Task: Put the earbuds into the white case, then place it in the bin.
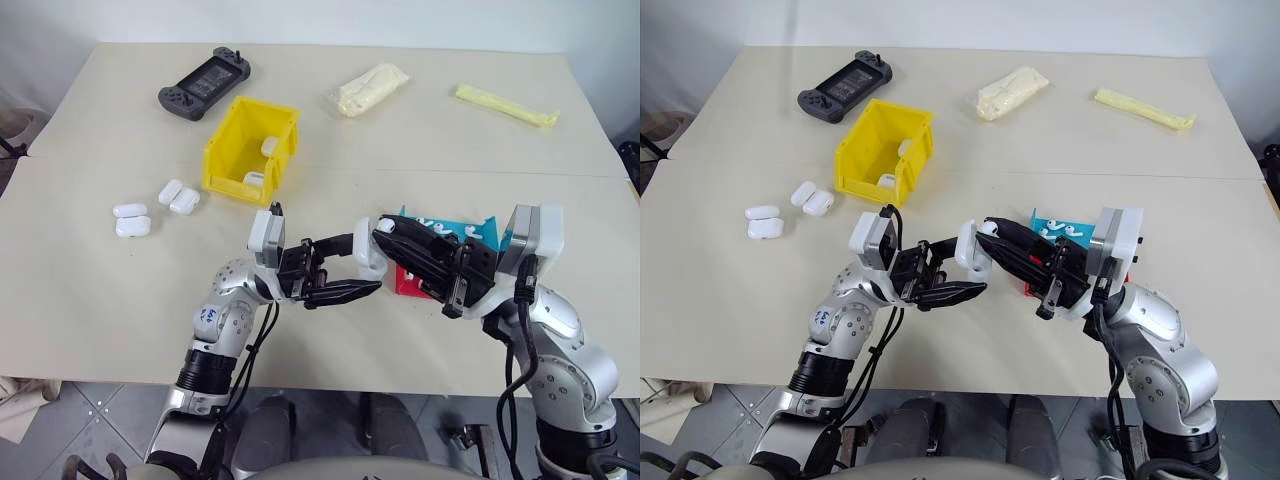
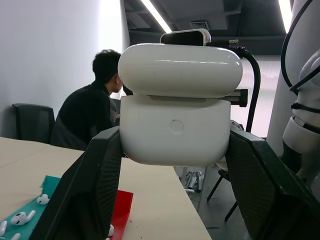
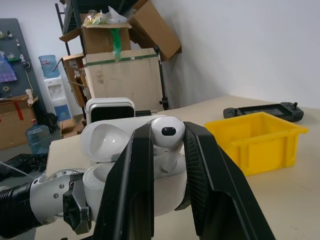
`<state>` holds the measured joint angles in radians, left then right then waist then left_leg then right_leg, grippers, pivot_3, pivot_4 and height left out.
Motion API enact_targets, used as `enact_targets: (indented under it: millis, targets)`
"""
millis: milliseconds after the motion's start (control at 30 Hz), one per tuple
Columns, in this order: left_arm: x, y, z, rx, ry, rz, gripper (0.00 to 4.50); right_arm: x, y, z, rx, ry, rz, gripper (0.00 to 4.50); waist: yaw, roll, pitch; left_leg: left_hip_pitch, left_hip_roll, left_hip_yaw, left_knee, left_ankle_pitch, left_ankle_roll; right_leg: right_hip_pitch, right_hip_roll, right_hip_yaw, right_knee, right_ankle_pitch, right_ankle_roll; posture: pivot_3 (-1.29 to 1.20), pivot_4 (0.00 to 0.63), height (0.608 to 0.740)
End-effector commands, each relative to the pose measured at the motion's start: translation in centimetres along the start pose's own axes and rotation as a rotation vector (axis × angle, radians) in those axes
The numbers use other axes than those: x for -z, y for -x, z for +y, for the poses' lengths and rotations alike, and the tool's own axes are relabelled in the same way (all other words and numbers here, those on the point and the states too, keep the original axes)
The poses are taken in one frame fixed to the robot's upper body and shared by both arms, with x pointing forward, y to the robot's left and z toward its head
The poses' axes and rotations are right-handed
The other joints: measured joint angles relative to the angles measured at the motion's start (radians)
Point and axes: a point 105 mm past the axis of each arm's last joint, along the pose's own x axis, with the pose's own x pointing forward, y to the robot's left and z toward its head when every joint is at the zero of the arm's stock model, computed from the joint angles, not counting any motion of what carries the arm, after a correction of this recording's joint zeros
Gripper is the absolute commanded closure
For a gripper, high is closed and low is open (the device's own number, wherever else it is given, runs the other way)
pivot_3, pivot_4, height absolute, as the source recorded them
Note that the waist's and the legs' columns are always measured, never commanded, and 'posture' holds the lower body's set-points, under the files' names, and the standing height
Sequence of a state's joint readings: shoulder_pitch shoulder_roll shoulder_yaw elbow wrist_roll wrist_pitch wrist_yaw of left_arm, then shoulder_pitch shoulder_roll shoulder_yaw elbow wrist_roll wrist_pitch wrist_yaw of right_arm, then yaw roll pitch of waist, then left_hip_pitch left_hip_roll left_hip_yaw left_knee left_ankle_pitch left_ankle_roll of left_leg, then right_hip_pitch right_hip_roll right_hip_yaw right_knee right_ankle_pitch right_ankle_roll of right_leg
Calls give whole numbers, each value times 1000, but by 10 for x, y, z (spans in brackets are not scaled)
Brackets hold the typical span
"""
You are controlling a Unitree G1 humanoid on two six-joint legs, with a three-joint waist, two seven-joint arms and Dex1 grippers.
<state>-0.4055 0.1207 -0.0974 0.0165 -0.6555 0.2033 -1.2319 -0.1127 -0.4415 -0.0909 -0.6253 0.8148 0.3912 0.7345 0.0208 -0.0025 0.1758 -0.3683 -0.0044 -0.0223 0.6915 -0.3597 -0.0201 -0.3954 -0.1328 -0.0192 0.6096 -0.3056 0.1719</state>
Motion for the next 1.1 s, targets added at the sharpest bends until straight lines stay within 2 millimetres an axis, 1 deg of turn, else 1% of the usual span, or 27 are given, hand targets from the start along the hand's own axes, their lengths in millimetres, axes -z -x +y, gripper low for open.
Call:
enact_targets:
  millis: [33,233,367,433,500,533,600,767,833,867,967,1033,1100]
  targets:
    - [-12,-10,-3,38,-66,-48,1752,9,1,2,-18,-15,46,4014,0,0,0,0,0,0,0,0,0,0,0,0,0,0,0,0,150,740]
    - [-13,-11,-2,46,-76,-56,1752,15,1,-1,-23,1,89,4014,0,0,0,0,0,0,0,0,0,0,0,0,0,0,0,0,150,740]
    - [-14,-13,0,51,-93,-63,1752,19,1,-3,-31,-35,114,4014,0,0,0,0,0,0,0,0,0,0,0,0,0,0,0,0,150,740]
    - [-14,-14,1,52,-99,-65,1752,18,2,-2,-43,-44,118,3277,1,0,0,0,0,0,0,0,0,0,0,0,0,0,0,0,150,740]
    - [-14,-14,2,52,-106,-66,1752,15,1,-2,-53,-35,118,2698,1,0,0,0,0,0,0,0,0,0,0,0,-1,0,0,0,150,740]
    - [-14,-14,2,52,-108,-67,1752,15,2,-3,-54,-31,118,2333,1,0,0,0,0,0,0,0,0,0,0,0,-1,0,0,0,150,740]
    - [-13,-13,3,51,-110,-68,1752,11,2,-4,-59,-20,117,1760,1,0,0,0,0,0,0,0,0,0,0,0,-1,0,0,0,150,740]
    - [-9,-13,5,50,-109,-72,1752,-2,7,-10,-46,13,112,124,2,0,0,0,0,0,0,0,0,0,0,0,-1,0,0,0,150,740]
    - [-8,-13,5,49,-109,-73,1752,-7,12,-12,-32,27,116,56,3,0,0,-1,0,0,0,0,0,0,0,0,-1,0,0,0,150,740]
    - [-7,-12,6,48,-109,-73,1752,-10,17,-14,-22,36,122,56,3,0,0,-1,0,0,0,0,0,0,0,0,-1,0,0,0,150,740]
    - [-4,-6,9,26,-109,-63,1752,-22,41,-20,35,79,164,56,8,0,0,-2,0,0,0,-1,1,0,0,-1,-3,0,0,0,150,740]
    - [-1,-2,10,18,-112,-49,1752,-23,54,-23,56,95,211,56,6,0,0,-2,0,1,0,-1,2,1,-1,-1,-4,0,1,0,150,740]
    - [2,6,10,2,-119,-25,1752,-21,86,-35,127,146,320,56,6,0,0,-1,0,1,0,-1,3,1,0,-1,-4,1,1,0,150,740]
